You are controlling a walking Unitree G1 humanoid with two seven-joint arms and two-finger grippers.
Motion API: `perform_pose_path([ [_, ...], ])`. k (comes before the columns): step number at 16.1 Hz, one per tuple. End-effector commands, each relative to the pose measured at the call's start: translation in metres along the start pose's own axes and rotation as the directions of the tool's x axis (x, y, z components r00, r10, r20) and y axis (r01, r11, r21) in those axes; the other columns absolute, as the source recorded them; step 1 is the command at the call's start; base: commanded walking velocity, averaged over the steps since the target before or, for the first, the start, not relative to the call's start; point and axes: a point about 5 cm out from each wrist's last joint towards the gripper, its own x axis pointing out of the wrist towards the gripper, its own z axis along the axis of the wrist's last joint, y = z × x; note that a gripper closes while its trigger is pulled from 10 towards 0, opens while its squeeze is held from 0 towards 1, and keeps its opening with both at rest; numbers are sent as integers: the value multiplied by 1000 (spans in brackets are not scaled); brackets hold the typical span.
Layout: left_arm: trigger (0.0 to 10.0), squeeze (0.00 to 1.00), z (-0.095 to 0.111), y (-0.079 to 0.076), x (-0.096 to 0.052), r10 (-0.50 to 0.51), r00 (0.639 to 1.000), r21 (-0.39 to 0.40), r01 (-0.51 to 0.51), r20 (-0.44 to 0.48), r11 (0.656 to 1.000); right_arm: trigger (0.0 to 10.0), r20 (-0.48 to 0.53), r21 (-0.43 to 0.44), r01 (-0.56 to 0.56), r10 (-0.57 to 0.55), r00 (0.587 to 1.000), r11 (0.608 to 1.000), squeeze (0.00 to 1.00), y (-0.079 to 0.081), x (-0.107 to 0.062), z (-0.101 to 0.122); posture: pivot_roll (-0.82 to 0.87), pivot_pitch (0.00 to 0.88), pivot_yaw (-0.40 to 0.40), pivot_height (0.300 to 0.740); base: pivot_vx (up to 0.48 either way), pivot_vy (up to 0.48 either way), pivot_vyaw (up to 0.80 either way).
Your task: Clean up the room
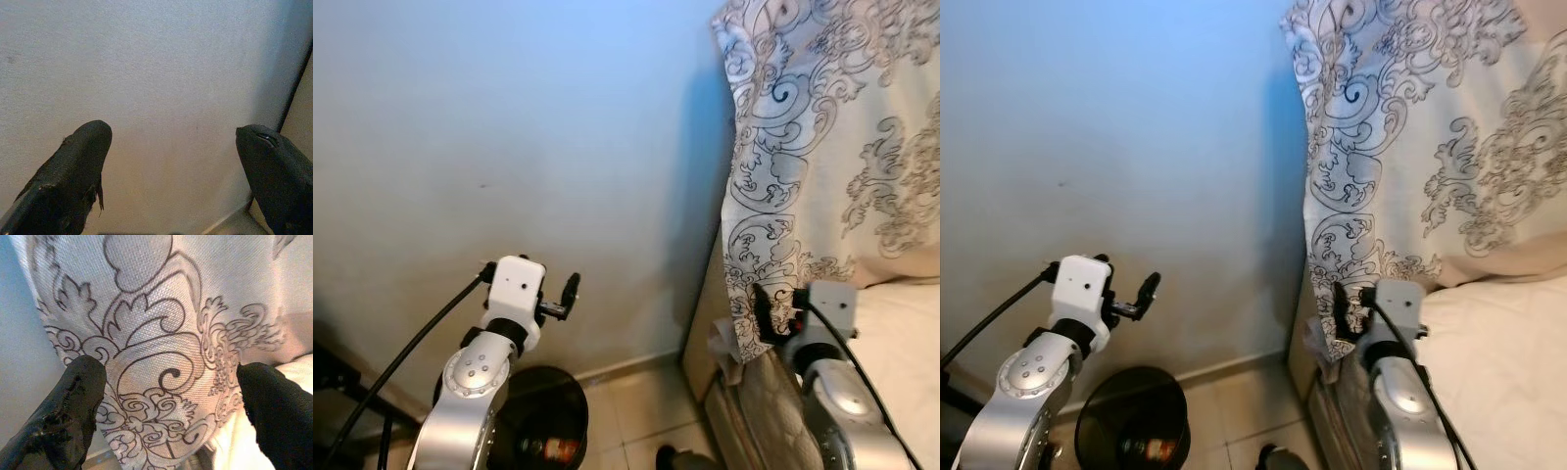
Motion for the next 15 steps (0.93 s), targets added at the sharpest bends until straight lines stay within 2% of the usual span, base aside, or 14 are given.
perform_pose_path([
  [1,10000,0,-2,3,-2,7,1000,3,-7,-13,1000,10000,27,28,-20,20,999,999,0,7,-1,7,6,0,43,740,0,0,-600],
  [4,10000,0,-1,4,-1,7,1000,5,-7,-10,1000,10000,31,35,-6,5,999,999,0,6,1,6,6,0,42,740,0,0,-633],
  [5,10000,0,0,4,0,8,1000,5,-8,-8,1000,10000,35,35,37,-39,999,999,0,3,2,7,12,0,39,740,0,0,-738],
  [7,10000,0,1,5,1,8,1000,6,-8,-3,1000,10000,5,90,30,-30,1000,995,0,7,2,6,12,0,35,740,0,0,-703],
  [9,10000,0,2,5,1,7,1000,4,-7,-2,1000,10000,19,103,50,-53,998,993,0,5,2,8,12,0,34,740,0,0,-691],
  [10,10000,0,2,5,2,8,1000,2,-8,-1,1000,10000,13,178,36,-39,999,983,0,5,3,11,12,0,34,740,0,0,-706],
  [11,10000,0,2,5,2,8,1000,1,-8,-1,1000,10000,10,194,32,-35,999,981,0,5,3,12,10,0,34,740,0,0,-706],
  [13,10000,0,3,5,3,9,1000,-3,-9,0,1000,10000,1,173,88,-90,996,981,0,-1,4,13,10,0,34,740,0,0,-706],
  [14,10000,0,3,5,3,10,1000,-4,-10,0,1000,10000,38,194,131,-141,989,972,0,-5,5,17,10,0,34,740,0,0,-681],
  [15,10000,0,3,5,4,10,1000,-3,-10,0,1000,10000,74,169,239,-254,964,956,0,-14,7,20,9,0,34,740,0,0,-688],
])
